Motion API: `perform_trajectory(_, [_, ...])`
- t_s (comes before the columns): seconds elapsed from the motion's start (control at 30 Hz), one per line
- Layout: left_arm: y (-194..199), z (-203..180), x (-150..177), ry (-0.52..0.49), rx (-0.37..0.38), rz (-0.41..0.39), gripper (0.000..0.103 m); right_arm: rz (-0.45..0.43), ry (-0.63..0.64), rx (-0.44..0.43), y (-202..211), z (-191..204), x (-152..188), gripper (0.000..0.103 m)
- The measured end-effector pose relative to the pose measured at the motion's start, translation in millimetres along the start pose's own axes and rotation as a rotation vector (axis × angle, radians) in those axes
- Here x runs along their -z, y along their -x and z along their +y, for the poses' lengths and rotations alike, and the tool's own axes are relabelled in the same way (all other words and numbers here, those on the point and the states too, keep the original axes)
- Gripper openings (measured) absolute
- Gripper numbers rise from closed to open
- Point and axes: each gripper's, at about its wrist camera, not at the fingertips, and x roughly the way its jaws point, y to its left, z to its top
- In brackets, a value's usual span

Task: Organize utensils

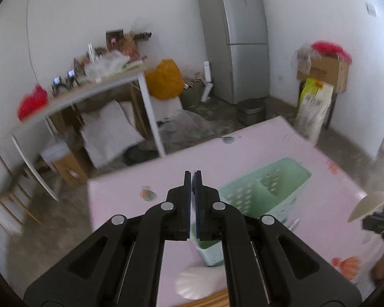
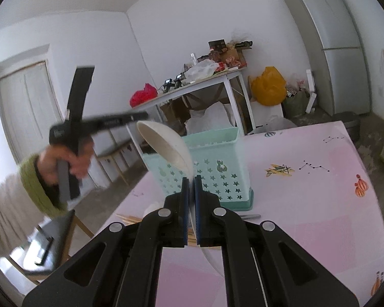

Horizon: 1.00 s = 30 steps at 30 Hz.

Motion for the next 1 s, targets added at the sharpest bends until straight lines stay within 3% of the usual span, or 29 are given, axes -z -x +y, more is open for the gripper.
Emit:
perform_trajectory(0.13, [0,16,6,0.129,0.104,-0.037,0.019,-0.01,-0.049,-0.037,-5,-6,-8,0.004])
perform_trajectory(0.27, [12,32,18,0.234,0.146,-0.08,0.029,-0.035,-0.089,-0.086,-11,-9,-23,0.004])
perform_trajectory(0.53, [51,61,78,0.393,0.107,-0.142,0.054,-0.166,-0.173,-0.272,-39,-22,-88,0.004])
perform_trajectory(0.73, [65,83,136,0.464,0.032,-0.103,0.057,-0.173,-0.242,-0.368,-92,-40,-116,0.004])
perform_trajectory(1.0, [67,113,171,0.536,-0.022,-0.057,0.057,-0.069,-0.275,-0.311,-156,-67,-93,0.004])
